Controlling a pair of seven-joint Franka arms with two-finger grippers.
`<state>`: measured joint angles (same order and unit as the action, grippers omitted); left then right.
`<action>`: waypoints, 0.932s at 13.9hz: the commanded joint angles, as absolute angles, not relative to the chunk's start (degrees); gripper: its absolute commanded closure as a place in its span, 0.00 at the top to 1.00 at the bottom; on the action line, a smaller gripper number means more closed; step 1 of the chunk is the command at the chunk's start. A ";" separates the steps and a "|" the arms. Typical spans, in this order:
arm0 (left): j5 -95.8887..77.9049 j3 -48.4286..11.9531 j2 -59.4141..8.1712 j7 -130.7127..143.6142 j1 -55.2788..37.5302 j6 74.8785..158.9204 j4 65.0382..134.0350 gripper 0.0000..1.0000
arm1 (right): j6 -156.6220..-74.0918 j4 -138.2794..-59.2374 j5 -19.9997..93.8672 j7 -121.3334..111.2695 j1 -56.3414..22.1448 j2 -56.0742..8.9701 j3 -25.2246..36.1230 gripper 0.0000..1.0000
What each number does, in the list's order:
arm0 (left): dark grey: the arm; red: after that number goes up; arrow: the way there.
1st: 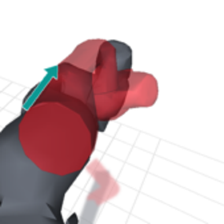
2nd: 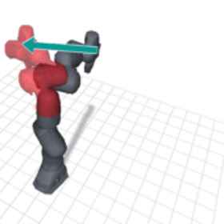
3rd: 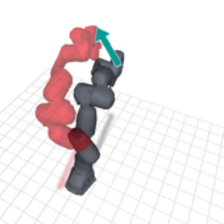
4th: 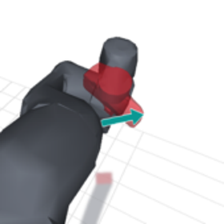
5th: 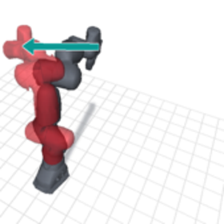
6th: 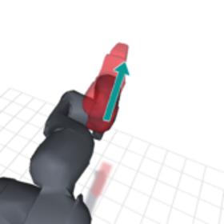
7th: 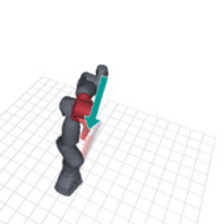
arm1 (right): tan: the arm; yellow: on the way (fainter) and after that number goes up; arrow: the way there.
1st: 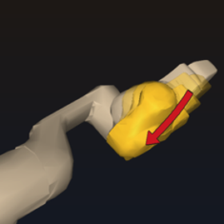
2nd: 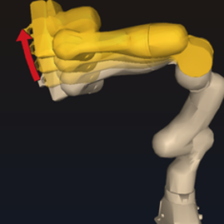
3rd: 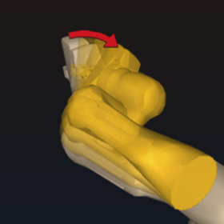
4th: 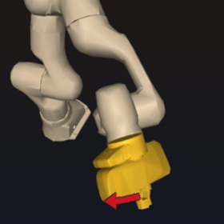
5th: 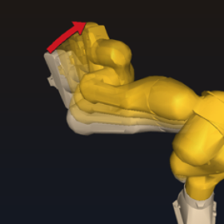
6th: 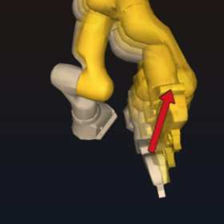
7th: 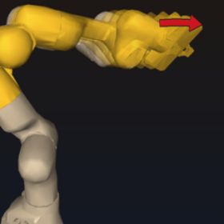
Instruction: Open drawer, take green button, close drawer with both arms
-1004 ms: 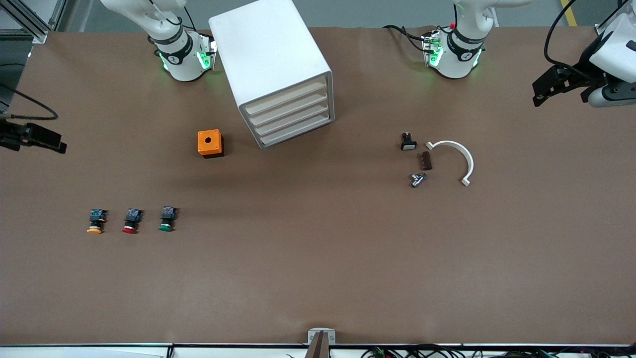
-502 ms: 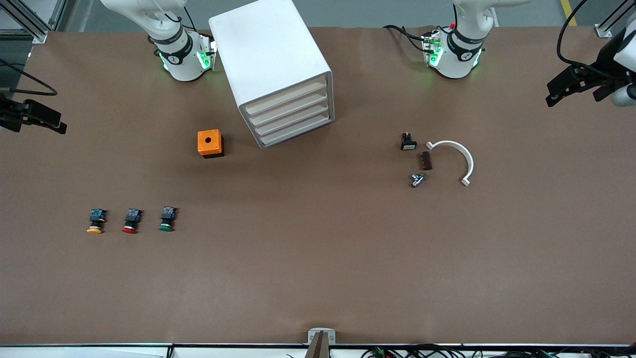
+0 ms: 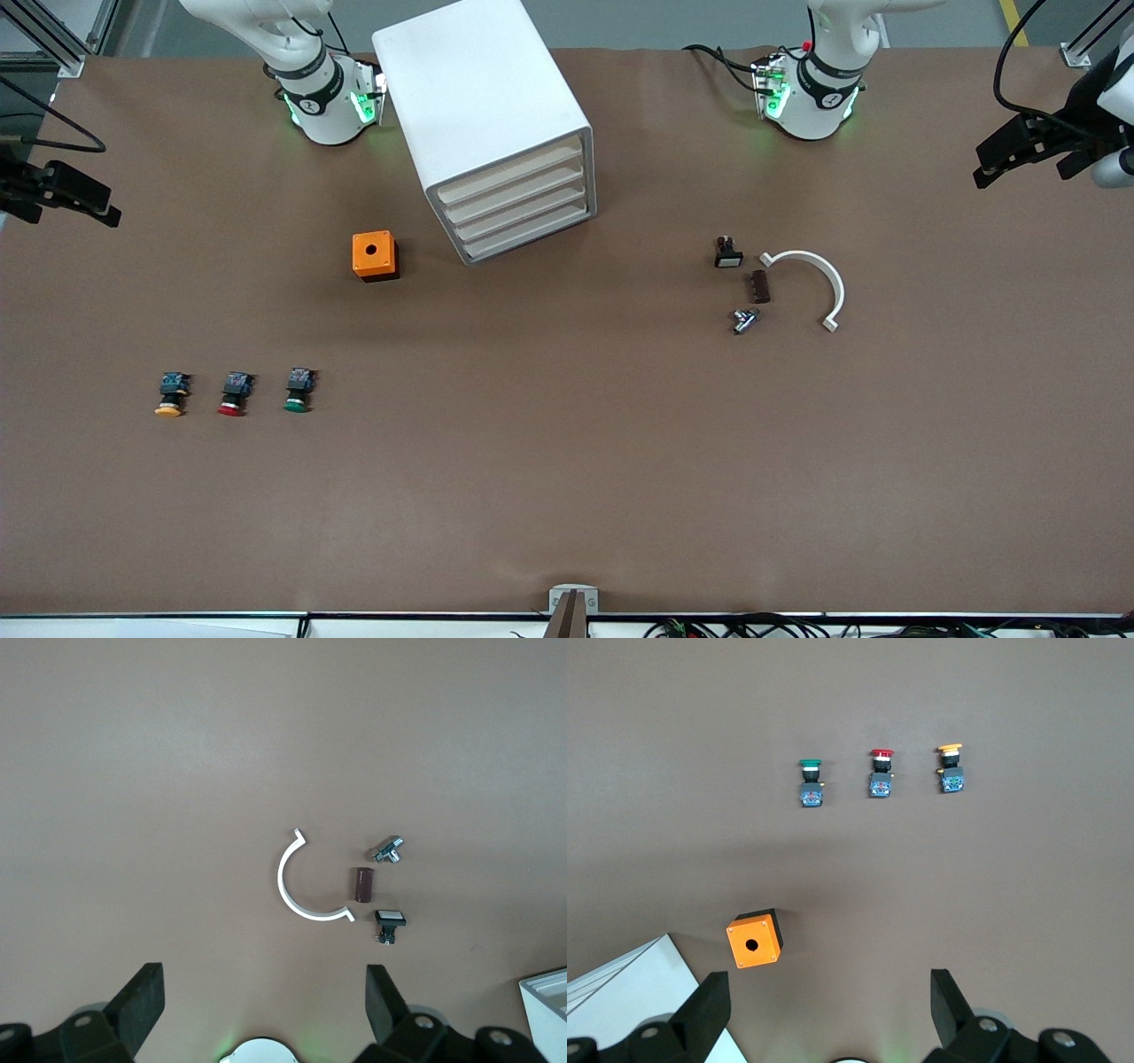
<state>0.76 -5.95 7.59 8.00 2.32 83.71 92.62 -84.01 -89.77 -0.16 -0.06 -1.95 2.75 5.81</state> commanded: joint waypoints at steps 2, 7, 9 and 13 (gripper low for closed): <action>0.61 -6.33 7.82 6.94 2.55 82.97 91.50 1.00 | -85.17 -92.37 -0.35 -0.79 -0.97 4.83 5.36 1.00; 0.70 -6.50 5.19 7.21 1.76 82.97 88.42 1.00 | -85.78 -91.94 -0.97 -0.88 -1.14 4.75 5.10 1.00; 0.79 -6.59 4.83 7.38 1.58 82.97 88.07 1.00 | -85.69 -91.41 -0.97 -1.14 -1.23 4.57 5.10 1.00; 0.79 -7.21 4.13 7.29 1.58 82.97 87.89 1.00 | -84.73 -90.70 -0.36 -1.05 -1.41 4.66 5.01 1.00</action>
